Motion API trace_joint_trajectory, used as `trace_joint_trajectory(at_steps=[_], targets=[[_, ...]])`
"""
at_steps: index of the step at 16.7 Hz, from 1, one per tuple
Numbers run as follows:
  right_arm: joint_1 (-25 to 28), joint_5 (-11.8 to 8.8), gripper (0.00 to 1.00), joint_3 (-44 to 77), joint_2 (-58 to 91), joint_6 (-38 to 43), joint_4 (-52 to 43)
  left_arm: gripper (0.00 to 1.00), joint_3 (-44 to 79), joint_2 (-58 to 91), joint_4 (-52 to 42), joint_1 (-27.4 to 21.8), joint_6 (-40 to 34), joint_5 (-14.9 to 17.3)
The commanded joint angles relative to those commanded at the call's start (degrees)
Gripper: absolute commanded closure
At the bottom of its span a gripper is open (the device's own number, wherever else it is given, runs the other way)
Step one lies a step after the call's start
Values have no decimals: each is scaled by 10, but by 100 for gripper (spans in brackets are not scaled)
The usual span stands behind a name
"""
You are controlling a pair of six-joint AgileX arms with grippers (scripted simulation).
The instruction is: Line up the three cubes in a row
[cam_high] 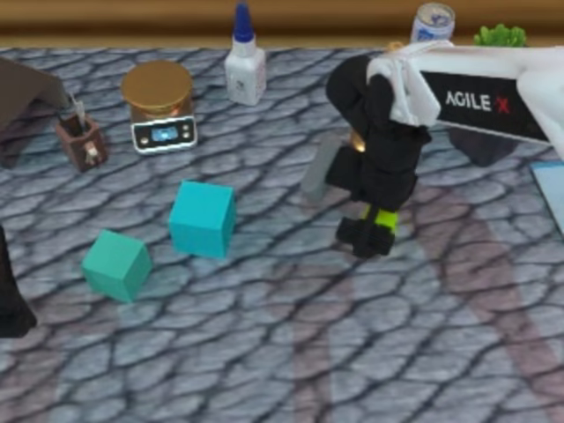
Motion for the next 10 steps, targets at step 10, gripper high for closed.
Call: trace_joint_trajectory(at_steps=[10], targets=[[0, 0, 100, 0, 0, 0, 0, 0, 0, 0, 0, 0, 0, 0]])
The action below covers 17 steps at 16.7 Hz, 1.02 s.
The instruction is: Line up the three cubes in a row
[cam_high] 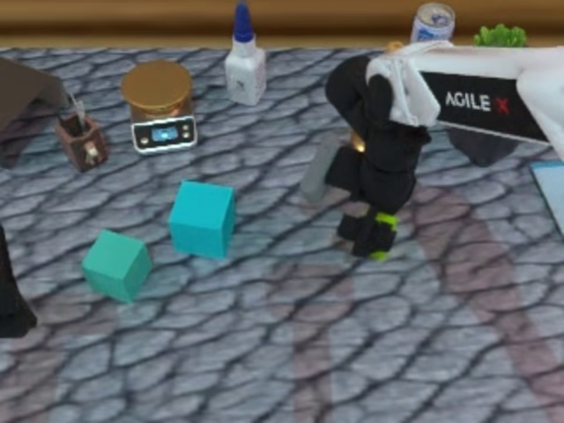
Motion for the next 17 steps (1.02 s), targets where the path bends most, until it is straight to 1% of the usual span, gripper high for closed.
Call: trace_joint_trajectory(at_steps=[1, 4, 9, 15, 17], targets=[[0, -8, 100, 0, -21, 8, -12, 0, 0, 0, 0, 0, 0, 0], [2, -8, 100, 20, -28, 6, -36, 0, 0, 0, 0, 0, 0, 0], [5, -8, 100, 81, -60, 7, -134, 0, 0, 0, 0, 0, 0, 0], [3, -8, 100, 84, -64, 7, -139, 0, 0, 0, 0, 0, 0, 0], [10, -9, 100, 63, -84, -8, -132, 0, 0, 0, 0, 0, 0, 0]])
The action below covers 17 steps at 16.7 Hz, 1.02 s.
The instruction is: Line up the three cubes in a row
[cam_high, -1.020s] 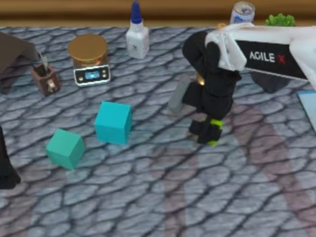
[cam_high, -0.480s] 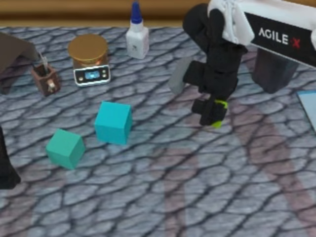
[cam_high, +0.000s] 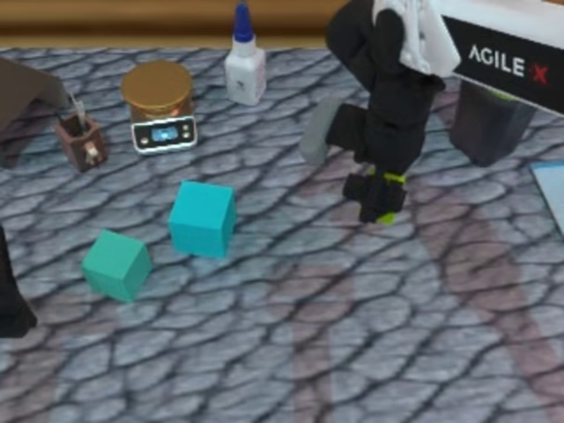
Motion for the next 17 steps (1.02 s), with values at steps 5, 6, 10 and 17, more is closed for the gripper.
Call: trace_joint_trajectory(at_steps=[5, 6, 10, 17], targets=[[36, -3, 100, -151, -101, -75, 37, 0, 0, 0, 0, 0, 0, 0], [45, -4, 100, -186, -123, -92, 45, 0, 0, 0, 0, 0, 0, 0], [70, -6, 100, -262, -186, -143, 69, 0, 0, 0, 0, 0, 0, 0], [70, -6, 100, -280, -180, -144, 92, 0, 0, 0, 0, 0, 0, 0]])
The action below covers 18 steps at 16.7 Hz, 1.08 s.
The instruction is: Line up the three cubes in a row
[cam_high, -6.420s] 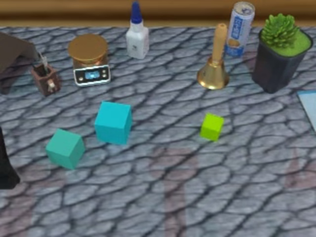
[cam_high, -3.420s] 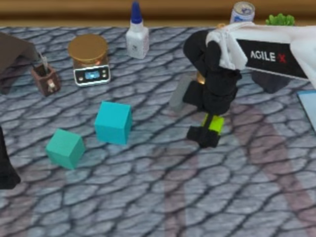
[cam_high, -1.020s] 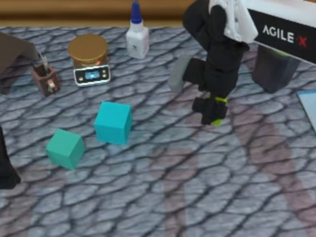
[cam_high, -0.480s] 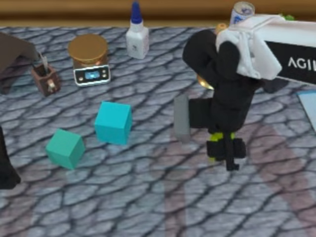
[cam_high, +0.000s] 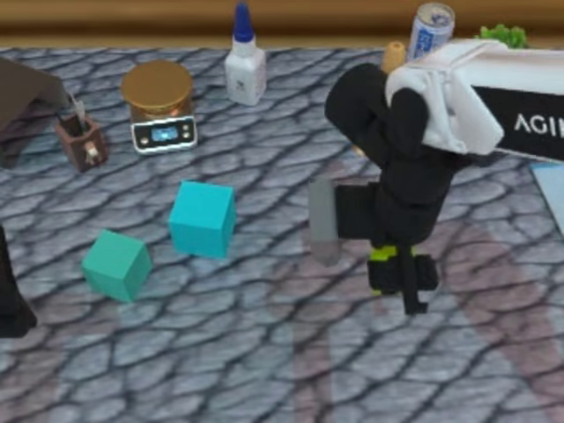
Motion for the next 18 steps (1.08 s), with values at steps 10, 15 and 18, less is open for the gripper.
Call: trace_joint_trajectory(at_steps=[10, 15, 18], targets=[[3, 0, 100, -72, 47, 0, 121, 0, 0, 0, 0, 0, 0, 0], [3, 0, 70, -72, 47, 0, 121, 0, 0, 0, 0, 0, 0, 0], [3, 0, 47, -72, 47, 0, 121, 0, 0, 0, 0, 0, 0, 0]])
